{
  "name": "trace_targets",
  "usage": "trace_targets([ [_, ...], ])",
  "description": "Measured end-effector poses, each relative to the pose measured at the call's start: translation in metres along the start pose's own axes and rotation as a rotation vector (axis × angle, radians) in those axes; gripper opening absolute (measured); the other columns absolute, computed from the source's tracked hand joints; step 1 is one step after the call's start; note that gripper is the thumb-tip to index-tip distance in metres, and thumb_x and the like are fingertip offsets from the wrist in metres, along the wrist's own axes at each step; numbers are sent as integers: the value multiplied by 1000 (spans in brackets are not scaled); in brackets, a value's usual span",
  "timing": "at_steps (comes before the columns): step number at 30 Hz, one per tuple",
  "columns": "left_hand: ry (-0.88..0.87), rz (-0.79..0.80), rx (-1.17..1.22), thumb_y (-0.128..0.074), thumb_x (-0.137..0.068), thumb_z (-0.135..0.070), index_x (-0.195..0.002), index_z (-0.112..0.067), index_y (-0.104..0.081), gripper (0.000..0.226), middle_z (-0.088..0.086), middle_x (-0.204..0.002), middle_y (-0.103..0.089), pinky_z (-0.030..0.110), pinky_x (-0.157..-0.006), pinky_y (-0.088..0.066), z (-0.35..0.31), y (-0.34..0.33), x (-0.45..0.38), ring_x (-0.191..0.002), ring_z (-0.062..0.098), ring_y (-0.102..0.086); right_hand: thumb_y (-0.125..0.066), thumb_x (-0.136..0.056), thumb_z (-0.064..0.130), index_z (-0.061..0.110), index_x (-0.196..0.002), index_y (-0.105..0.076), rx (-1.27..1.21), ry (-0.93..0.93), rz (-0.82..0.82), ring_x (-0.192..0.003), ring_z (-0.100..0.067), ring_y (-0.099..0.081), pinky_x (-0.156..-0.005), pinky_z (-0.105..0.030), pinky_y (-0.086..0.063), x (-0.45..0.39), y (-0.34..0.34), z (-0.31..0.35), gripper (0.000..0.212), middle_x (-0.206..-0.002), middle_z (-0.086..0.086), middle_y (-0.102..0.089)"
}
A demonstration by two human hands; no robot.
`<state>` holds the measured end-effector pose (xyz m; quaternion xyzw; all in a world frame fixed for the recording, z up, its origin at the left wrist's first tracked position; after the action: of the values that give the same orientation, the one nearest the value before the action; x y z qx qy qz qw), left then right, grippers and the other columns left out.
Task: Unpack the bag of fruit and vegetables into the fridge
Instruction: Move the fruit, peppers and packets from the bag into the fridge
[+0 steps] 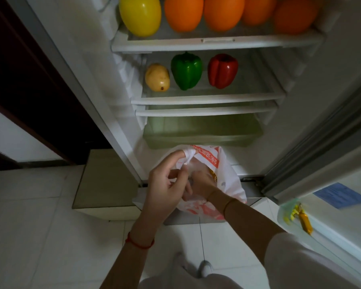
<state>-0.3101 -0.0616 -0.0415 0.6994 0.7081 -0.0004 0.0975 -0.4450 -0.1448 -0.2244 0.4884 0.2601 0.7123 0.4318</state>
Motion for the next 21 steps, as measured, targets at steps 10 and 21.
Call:
trace_targets([
  [10,-42,42,15,-53,-96,2,-114,-35,-60,42,-5,-57,-63,31,-46,-53,-5,-9,-14,-44,19,-59,-35,-103,44,9,-128,-57,-193,-221,-163,-88,-24,-63,-48,-6,-41,-17,54,-50,49,-115,-14,-64],
  [21,-170,22,-120,-58,-93,1,-121,-23,-62,37,-9,-115,-69,28,-84,-58,-9,-16,-32,-105,4,-67,-46,-97,21,17,-126,-58,-273,-101,-182,-110,-22,-60,-82,-20,-44,-14,49,-39,31,-119,-4,-63],
])
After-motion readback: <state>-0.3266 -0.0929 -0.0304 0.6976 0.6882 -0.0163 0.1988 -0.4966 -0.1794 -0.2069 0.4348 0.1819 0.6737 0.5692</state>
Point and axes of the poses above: each hand's wrist, its own x-axis away from the middle knuckle, its own y-axis out of the back of the hand, z = x × y, the point moved 2 cm from there along -x, towards the middle knuckle
